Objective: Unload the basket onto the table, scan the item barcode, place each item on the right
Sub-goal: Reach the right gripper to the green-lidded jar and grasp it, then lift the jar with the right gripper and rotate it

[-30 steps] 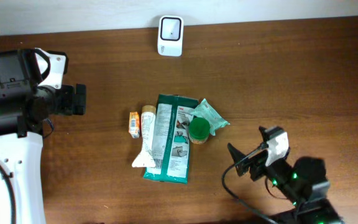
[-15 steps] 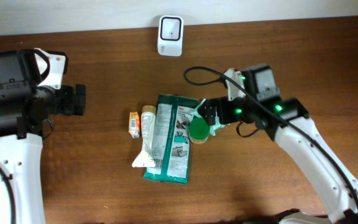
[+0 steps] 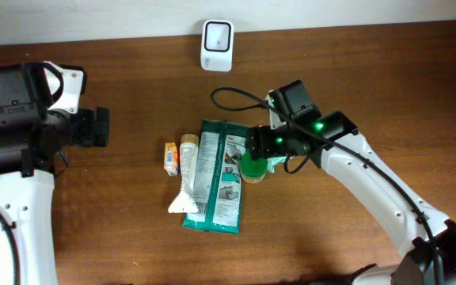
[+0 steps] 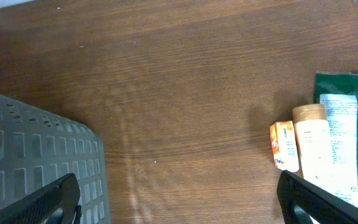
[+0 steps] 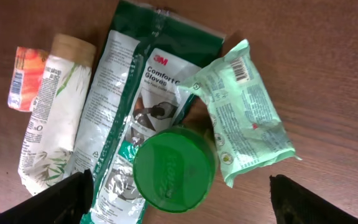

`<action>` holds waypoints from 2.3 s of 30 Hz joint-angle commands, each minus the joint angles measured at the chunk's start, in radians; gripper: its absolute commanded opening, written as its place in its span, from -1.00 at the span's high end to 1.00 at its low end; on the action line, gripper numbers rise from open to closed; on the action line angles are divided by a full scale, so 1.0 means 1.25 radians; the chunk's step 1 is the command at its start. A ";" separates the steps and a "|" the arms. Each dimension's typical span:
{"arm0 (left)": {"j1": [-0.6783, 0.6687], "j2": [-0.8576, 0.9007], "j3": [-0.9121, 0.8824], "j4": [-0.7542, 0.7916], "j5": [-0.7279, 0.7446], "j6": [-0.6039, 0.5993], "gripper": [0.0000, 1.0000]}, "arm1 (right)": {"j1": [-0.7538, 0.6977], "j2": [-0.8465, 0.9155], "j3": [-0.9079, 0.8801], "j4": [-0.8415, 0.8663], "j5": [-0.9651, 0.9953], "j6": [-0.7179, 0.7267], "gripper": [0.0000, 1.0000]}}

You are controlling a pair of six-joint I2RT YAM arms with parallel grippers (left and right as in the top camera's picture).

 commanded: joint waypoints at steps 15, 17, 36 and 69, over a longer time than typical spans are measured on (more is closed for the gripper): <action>0.002 -0.012 0.008 0.001 0.011 0.012 -0.99 | 0.083 0.176 0.029 -0.028 0.015 0.046 -0.69; 0.002 -0.012 0.008 0.001 0.011 0.012 -0.98 | 0.083 0.176 0.029 -0.037 0.015 0.057 -0.68; 0.002 -0.012 0.008 0.001 0.011 0.012 -0.98 | 0.021 0.091 0.255 -0.346 -0.019 -0.612 0.46; 0.002 -0.012 0.008 0.001 0.011 0.012 -0.98 | -0.031 0.095 -0.082 -0.198 -0.020 0.147 -0.68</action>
